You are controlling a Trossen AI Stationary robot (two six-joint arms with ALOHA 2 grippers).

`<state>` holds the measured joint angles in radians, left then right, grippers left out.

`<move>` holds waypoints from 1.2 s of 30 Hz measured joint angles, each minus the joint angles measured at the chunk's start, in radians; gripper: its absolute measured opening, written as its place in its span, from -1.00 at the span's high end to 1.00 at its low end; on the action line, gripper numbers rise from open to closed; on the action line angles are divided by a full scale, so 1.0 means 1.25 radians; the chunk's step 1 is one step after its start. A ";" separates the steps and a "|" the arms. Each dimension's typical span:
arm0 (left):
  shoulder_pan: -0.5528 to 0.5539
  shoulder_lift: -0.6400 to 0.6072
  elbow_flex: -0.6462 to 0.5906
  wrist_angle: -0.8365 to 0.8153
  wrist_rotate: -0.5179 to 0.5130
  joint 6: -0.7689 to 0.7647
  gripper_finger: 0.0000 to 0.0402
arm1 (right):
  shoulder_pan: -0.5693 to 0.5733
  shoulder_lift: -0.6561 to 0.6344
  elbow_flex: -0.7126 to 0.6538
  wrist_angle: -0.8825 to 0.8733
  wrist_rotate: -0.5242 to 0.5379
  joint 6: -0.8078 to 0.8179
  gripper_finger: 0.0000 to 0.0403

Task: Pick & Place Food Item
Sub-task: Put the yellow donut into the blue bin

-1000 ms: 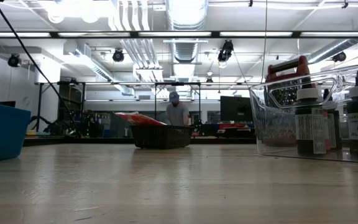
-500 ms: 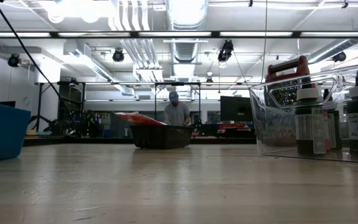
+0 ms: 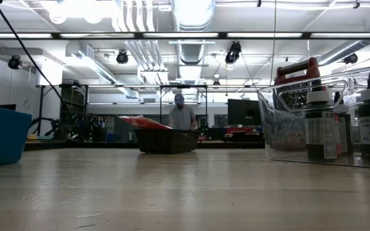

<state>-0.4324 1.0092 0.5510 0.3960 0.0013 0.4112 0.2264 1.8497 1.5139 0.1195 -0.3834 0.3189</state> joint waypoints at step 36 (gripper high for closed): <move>-0.001 -0.202 0.000 -0.368 -0.395 -0.518 0.51 | 0.048 -0.039 -0.008 -0.351 0.067 0.120 -0.19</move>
<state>-0.4339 0.7570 0.5510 -0.0638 -0.4919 -0.2368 0.2860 1.8015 1.5039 -0.3189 -0.3002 0.4691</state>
